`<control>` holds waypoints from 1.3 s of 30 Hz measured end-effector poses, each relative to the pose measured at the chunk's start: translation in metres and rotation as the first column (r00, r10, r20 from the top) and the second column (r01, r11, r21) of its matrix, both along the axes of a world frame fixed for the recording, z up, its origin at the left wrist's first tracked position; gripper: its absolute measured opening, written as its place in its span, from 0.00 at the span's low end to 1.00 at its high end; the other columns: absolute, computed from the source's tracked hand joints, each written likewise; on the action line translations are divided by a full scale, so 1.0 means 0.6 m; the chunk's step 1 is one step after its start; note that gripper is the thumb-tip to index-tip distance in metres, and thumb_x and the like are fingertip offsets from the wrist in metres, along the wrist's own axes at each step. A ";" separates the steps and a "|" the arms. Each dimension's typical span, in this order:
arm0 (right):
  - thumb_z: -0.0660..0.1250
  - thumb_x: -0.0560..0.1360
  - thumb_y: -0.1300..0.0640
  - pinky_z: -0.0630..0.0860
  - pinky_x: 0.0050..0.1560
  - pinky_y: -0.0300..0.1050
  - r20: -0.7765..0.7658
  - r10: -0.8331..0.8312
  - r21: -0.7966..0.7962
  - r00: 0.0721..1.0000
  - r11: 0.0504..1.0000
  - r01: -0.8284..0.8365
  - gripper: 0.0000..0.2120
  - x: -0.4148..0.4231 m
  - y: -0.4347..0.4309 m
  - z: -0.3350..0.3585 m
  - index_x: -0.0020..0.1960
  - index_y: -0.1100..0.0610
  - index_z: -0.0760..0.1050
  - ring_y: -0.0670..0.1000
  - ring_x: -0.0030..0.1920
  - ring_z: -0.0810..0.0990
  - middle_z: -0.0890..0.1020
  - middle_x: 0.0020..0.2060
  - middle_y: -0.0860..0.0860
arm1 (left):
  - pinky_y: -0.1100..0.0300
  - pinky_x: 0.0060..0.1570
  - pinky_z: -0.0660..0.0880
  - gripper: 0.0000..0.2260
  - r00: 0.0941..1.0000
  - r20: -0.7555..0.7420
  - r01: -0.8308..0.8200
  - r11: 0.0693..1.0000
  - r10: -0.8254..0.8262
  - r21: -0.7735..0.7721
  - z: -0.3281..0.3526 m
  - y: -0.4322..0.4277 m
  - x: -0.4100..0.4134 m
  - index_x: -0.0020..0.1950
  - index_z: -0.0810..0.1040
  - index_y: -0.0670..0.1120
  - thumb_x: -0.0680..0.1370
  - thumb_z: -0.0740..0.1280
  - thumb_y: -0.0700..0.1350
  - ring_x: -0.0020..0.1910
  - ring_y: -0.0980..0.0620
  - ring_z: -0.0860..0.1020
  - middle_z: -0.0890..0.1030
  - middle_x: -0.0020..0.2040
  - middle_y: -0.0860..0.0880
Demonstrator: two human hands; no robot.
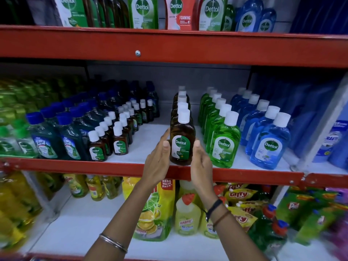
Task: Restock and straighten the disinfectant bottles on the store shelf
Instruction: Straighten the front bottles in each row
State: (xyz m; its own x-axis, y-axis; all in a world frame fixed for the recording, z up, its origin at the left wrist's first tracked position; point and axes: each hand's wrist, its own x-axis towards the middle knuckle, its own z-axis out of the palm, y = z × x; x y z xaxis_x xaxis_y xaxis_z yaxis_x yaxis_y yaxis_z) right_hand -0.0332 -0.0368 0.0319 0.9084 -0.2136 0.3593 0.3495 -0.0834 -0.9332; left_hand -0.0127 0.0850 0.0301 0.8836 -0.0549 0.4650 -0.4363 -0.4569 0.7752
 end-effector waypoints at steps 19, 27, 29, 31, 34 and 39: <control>0.51 0.75 0.32 0.67 0.71 0.55 0.201 -0.050 -0.057 0.978 0.996 0.063 0.27 -0.015 -0.060 -0.006 0.67 0.43 0.69 0.46 0.70 0.69 0.73 0.69 0.49 | 0.61 0.62 0.71 0.26 0.930 0.291 -0.152 0.954 0.227 -0.258 -0.019 -0.062 -0.025 0.71 0.67 0.55 0.81 0.46 0.67 0.66 0.57 0.72 0.74 0.67 0.50; 0.46 0.74 0.31 0.58 0.66 0.25 0.196 -0.288 0.045 0.937 0.958 0.285 0.34 -0.021 -0.145 -0.015 0.75 0.47 0.56 0.39 0.73 0.59 0.62 0.75 0.46 | 0.58 0.72 0.64 0.28 0.979 0.090 0.201 0.935 -0.183 -0.292 0.009 -0.192 -0.028 0.70 0.56 0.68 0.73 0.46 0.76 0.73 0.59 0.65 0.63 0.71 0.63; 0.44 0.73 0.29 0.58 0.66 0.26 0.141 -0.255 0.006 0.957 0.966 0.257 0.35 -0.018 -0.156 -0.010 0.75 0.43 0.53 0.37 0.72 0.59 0.60 0.76 0.45 | 0.47 0.75 0.60 0.31 0.983 -0.043 0.160 0.943 -0.180 -0.293 0.010 -0.206 -0.006 0.70 0.52 0.72 0.69 0.43 0.80 0.76 0.56 0.61 0.61 0.76 0.60; 0.44 0.75 0.32 0.60 0.68 0.31 0.116 -0.204 -0.017 0.972 0.978 0.207 0.31 -0.015 -0.167 -0.006 0.75 0.43 0.56 0.33 0.68 0.63 0.63 0.73 0.43 | 0.45 0.75 0.60 0.36 0.981 -0.098 0.146 0.964 -0.170 -0.220 0.010 -0.208 0.008 0.73 0.48 0.70 0.68 0.40 0.81 0.75 0.53 0.63 0.62 0.78 0.53; 0.45 0.76 0.33 0.66 0.72 0.45 0.073 -0.105 0.030 0.992 0.994 0.103 0.27 -0.010 -0.186 -0.001 0.70 0.40 0.63 0.36 0.66 0.69 0.70 0.68 0.42 | 0.46 0.75 0.61 0.41 0.984 -0.081 0.146 0.982 -0.157 -0.122 0.011 -0.207 0.004 0.77 0.50 0.65 0.67 0.37 0.80 0.75 0.53 0.64 0.62 0.78 0.54; 0.46 0.64 0.20 0.69 0.69 0.51 0.028 0.014 0.053 1.000 0.999 -0.015 0.35 0.002 -0.222 0.011 0.64 0.35 0.66 0.46 0.65 0.74 0.75 0.65 0.46 | 0.42 0.74 0.62 0.42 0.981 -0.085 0.156 0.973 -0.172 -0.172 0.009 -0.206 -0.010 0.76 0.52 0.67 0.65 0.38 0.82 0.75 0.53 0.62 0.60 0.78 0.54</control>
